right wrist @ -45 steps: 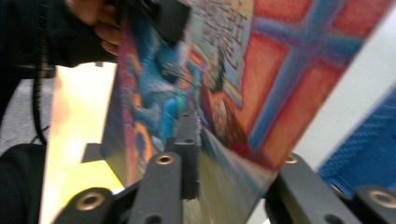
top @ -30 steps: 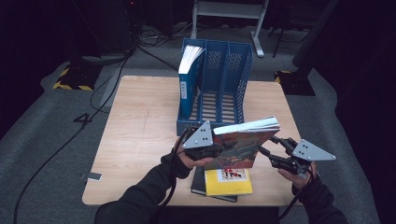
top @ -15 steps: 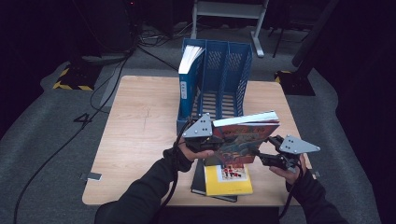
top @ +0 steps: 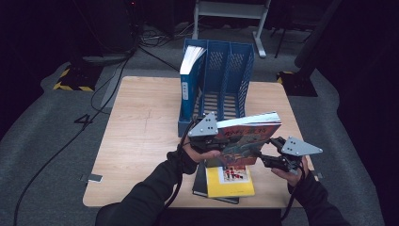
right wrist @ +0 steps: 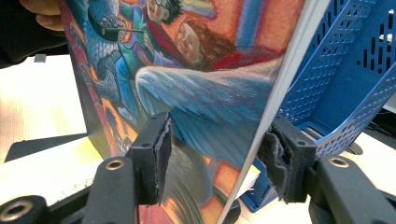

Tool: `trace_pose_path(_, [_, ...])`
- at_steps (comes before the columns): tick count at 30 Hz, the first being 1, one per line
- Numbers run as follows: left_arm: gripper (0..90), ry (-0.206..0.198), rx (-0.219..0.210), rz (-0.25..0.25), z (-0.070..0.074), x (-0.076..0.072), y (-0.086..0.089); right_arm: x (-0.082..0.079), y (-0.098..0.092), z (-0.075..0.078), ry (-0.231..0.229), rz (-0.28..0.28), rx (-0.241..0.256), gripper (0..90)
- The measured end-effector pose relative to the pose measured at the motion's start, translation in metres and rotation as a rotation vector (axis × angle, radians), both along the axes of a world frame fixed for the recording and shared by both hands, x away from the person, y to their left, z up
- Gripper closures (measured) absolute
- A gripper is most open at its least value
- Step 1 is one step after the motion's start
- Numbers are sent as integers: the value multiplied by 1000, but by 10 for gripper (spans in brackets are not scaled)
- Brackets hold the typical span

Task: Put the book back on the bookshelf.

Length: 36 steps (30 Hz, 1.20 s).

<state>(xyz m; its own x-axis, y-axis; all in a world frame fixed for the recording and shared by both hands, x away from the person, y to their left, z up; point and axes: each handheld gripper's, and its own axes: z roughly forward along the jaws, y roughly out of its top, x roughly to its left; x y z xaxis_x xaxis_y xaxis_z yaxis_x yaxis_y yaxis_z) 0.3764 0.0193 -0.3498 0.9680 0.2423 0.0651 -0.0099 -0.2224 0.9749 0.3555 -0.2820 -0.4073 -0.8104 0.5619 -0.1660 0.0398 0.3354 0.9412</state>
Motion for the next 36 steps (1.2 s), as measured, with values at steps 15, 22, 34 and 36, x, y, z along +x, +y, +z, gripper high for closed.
trace_pose_path(15, [738, 16, 5, 46, 3, -1, -4, 4, -25, -13, 45, -57, -105, 364])
trace_pose_path(22, [740, 6, 1, 68, 7, -2, -12, 11, -55, -34, 142, -162, -147, 323])
trace_pose_path(34, [743, -34, 9, 83, 21, 1, -20, 19, -67, -45, 196, -217, -157, 324])
trace_pose_path(36, [742, -41, 0, 94, 26, 1, -18, 20, -66, -46, 199, -215, -164, 324])
